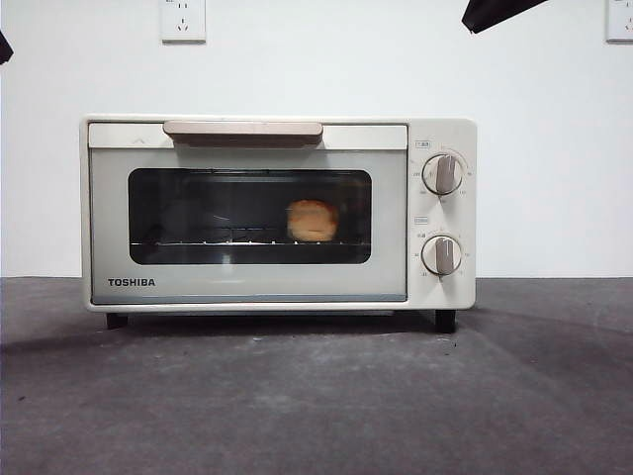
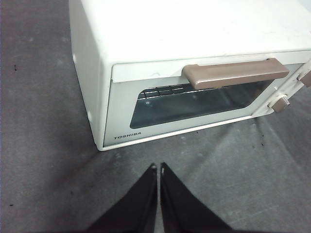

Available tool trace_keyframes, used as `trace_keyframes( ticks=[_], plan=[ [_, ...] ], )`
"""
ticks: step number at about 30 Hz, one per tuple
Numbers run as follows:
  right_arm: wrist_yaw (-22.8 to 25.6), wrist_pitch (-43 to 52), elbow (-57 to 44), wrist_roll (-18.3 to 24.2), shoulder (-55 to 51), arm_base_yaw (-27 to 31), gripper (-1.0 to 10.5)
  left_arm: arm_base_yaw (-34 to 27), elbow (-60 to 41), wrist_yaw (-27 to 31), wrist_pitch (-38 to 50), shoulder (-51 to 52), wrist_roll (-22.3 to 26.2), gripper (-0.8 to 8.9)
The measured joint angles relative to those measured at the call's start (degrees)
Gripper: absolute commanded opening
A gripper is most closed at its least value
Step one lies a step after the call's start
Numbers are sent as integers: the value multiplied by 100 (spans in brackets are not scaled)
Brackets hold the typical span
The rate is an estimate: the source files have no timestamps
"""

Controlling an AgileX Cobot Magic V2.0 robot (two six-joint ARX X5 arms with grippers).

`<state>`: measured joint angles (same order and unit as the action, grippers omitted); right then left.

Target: The left arm flap open the oven, the right arm pick bread and place it into oven, the left arm flap close the oven

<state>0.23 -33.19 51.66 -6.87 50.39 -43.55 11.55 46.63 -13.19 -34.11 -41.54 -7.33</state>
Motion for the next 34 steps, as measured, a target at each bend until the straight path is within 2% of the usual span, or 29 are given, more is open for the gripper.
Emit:
trace_keyframes(
  ticks=[5,9,13,17,26,34],
  plan=[
    [0,2,0,0,0,0,8,-90,-11,387,262,212,308,21],
    [0,2,0,0,0,0,8,-396,-299,721,1222,708,614,21],
    [0,2,0,0,-2,0,8,-772,-1019,872,2319,1344,946,21],
    [0,2,0,0,0,0,8,-1110,-1810,922,3053,1991,1222,21],
    [0,2,0,0,0,0,8,-1478,-3403,1073,3174,3222,1497,21],
    [0,2,0,0,0,0,8,-1491,-4192,1073,3099,3617,1523,21]
  ],
)
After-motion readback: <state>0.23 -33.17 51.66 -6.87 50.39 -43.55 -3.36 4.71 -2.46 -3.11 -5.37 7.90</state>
